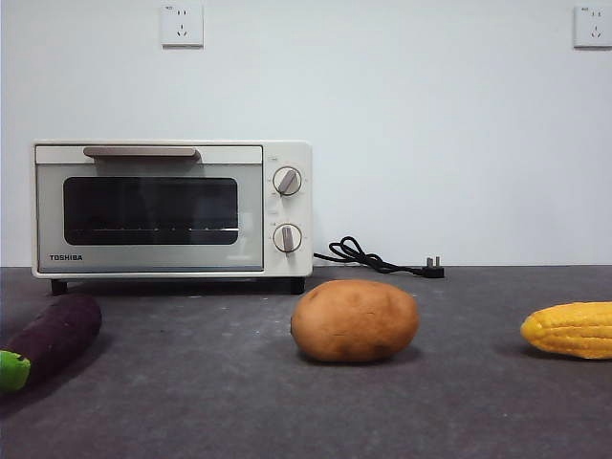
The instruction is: Take the eggplant from the table,put the eggplant in the oven
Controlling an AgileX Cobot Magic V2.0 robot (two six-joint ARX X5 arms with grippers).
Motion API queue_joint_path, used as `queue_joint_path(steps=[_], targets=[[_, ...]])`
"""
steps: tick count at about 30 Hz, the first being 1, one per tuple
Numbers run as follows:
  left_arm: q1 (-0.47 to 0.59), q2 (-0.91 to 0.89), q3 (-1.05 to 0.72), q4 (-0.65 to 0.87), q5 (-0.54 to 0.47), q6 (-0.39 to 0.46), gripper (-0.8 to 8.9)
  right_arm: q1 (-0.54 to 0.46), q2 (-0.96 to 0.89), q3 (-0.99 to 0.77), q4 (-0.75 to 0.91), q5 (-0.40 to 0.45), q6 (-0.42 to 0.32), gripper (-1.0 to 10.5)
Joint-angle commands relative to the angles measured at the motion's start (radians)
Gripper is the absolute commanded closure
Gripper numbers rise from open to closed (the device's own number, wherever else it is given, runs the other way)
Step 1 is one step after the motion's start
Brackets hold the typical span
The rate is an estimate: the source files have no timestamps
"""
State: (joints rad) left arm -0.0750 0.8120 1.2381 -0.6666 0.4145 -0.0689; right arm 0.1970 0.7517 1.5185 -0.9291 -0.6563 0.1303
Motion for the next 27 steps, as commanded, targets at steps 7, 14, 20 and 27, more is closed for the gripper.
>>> queue_joint_path(steps=[7, 14, 20, 27], targets=[[-0.003, 0.057, 0.001, 0.006, 0.005, 0.04, 8.19, 0.007, 0.018, 0.0, 0.0, -0.078, 0.0, 5.2], [-0.003, 0.102, 0.001, 0.04, 0.004, 0.072, 8.19, 0.007, 0.027, 0.0, 0.0, -0.081, 0.001, 3.3], [-0.003, 0.158, 0.002, 0.101, 0.004, 0.074, 8.19, 0.007, 0.039, 0.0, 0.0, -0.14, 0.023, 3.1], [0.009, 0.292, 0.002, 0.229, -0.061, 0.111, 8.19, 0.007, 0.044, 0.001, -0.023, -0.157, 0.027, 3.1]])
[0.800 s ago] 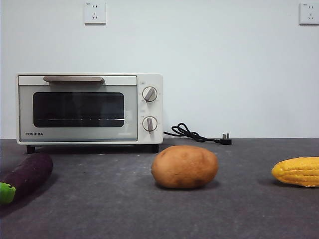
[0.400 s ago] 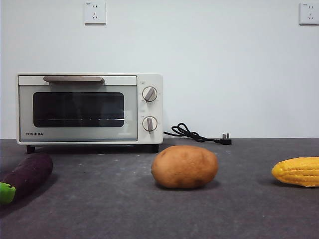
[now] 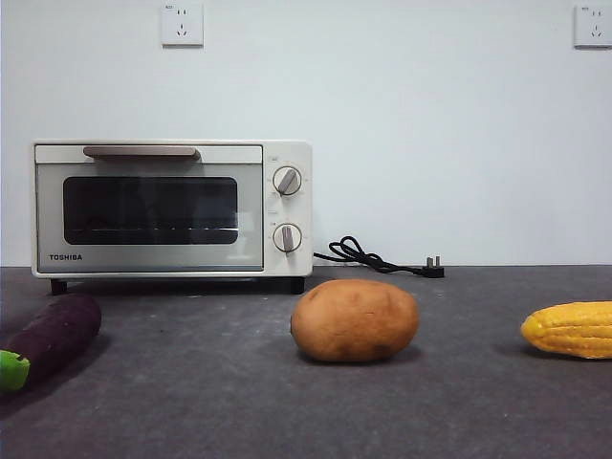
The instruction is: Take the eggplant from the table,put the eggplant in the oven
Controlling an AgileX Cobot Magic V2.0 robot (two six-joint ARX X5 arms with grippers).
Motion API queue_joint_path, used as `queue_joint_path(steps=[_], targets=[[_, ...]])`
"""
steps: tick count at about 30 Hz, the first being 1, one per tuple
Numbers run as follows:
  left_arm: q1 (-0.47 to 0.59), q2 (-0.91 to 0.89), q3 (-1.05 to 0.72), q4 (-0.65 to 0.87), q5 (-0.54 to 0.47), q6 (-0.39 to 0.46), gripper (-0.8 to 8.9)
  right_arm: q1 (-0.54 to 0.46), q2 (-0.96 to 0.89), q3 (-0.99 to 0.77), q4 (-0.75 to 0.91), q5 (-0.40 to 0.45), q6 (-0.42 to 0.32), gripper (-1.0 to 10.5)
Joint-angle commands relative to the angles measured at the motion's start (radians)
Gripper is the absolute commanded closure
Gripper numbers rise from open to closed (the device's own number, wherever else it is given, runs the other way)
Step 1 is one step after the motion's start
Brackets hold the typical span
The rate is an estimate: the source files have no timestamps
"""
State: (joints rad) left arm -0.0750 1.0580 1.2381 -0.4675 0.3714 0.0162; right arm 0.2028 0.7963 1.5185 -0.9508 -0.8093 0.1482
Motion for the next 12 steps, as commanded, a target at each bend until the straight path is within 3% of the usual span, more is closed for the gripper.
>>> queue_joint_path(steps=[1, 12], targets=[[0.014, 0.072, 0.004, 0.042, -0.015, 0.029, 8.19, 0.001, 0.0, 0.001, -0.003, -0.004, 0.009, 3.1], [0.08, 0.435, 0.17, 0.05, 0.003, 0.057, 8.19, 0.001, 0.002, 0.001, -0.007, -0.002, 0.008, 3.1]])
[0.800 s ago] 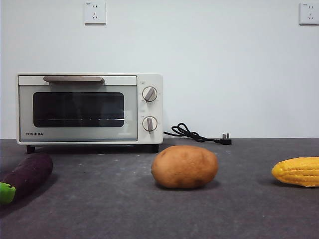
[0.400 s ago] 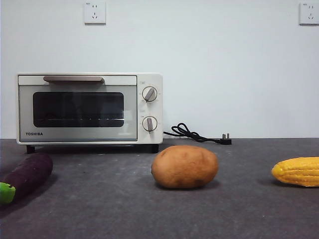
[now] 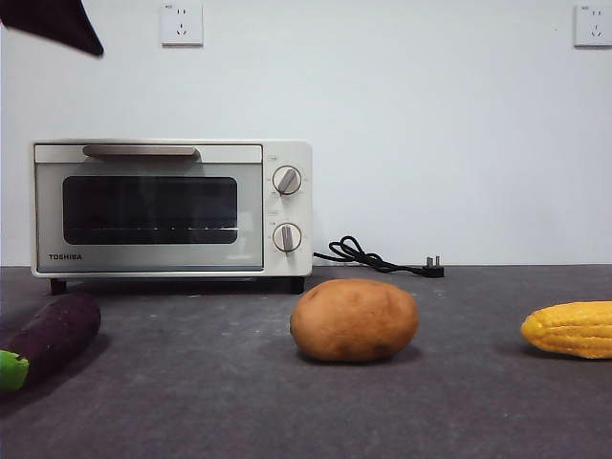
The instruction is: Take the eggplant from the table,put the eggplant in the oven
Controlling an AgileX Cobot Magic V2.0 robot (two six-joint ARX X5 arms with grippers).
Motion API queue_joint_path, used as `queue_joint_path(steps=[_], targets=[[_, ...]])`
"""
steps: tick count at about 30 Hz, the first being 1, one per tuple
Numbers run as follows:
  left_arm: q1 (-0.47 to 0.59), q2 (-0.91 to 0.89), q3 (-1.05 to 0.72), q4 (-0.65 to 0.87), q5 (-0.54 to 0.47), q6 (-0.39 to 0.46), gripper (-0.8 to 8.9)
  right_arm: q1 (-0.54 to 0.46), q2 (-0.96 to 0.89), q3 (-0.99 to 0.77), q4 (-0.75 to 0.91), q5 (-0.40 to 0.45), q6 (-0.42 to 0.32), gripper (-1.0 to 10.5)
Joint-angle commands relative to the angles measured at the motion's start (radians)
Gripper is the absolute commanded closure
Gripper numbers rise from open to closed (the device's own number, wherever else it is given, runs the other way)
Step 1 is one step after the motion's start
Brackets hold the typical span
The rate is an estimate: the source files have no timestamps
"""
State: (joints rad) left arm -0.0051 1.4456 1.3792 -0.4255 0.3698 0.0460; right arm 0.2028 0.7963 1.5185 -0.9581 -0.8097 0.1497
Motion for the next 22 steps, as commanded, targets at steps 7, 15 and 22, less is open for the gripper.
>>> queue_joint_path(steps=[7, 15, 22], targets=[[0.031, 0.161, 0.093, 0.026, 0.005, 0.047, 8.19, 0.001, 0.025, 0.001, -0.01, -0.002, 0.003, 3.2], [0.033, 0.234, 0.103, 0.061, 0.005, 0.056, 8.19, 0.001, 0.075, 0.001, -0.02, -0.003, 0.003, 3.2], [0.033, 0.274, 0.103, 0.081, 0.004, 0.068, 8.19, 0.002, 0.092, 0.001, -0.039, -0.003, 0.003, 3.2]])
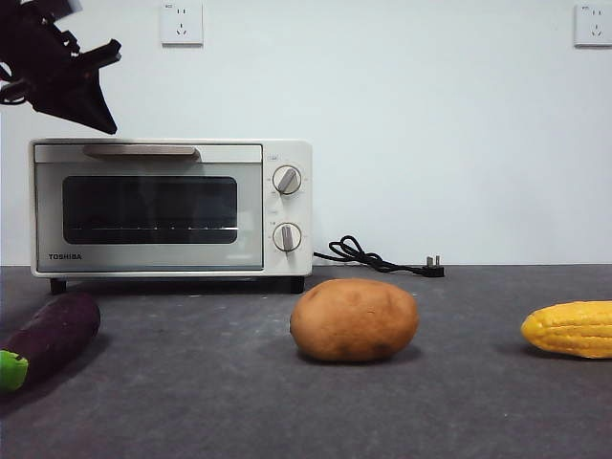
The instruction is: Take the eggplant from the table,put the eggplant in the oven
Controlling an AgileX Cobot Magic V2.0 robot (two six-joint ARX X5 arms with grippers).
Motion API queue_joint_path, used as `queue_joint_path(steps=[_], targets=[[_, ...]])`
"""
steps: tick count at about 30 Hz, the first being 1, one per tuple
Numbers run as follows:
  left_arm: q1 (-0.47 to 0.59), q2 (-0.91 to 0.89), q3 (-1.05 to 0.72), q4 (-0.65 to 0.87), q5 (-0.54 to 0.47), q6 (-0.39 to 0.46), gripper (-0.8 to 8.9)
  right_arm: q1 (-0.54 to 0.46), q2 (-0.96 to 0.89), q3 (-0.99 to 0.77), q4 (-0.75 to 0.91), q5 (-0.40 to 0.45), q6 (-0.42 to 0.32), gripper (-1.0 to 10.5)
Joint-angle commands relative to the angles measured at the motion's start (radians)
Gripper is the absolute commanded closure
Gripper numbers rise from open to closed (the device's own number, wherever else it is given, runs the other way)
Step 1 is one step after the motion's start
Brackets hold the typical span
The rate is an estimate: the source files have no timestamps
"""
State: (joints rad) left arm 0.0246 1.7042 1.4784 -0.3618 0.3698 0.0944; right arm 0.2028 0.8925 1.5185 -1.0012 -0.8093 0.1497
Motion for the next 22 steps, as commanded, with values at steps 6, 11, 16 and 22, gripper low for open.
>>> queue_joint_path(steps=[6, 11, 16, 22], targets=[[0.003, 0.044, 0.003, 0.044, 0.003, 0.03, 8.19, 0.002, -0.004, 0.001, 0.002, -0.003, 0.003, 3.2], [0.003, 0.053, 0.003, 0.049, 0.003, 0.041, 8.19, 0.001, -0.004, 0.001, -0.002, -0.003, 0.003, 3.2], [0.003, 0.064, 0.003, 0.027, 0.003, 0.04, 8.19, 0.001, -0.004, 0.001, -0.002, -0.003, 0.003, 3.2], [-0.005, 0.064, 0.003, -0.027, 0.005, 0.04, 8.19, 0.001, -0.004, 0.001, -0.002, -0.003, 0.002, 3.2]])
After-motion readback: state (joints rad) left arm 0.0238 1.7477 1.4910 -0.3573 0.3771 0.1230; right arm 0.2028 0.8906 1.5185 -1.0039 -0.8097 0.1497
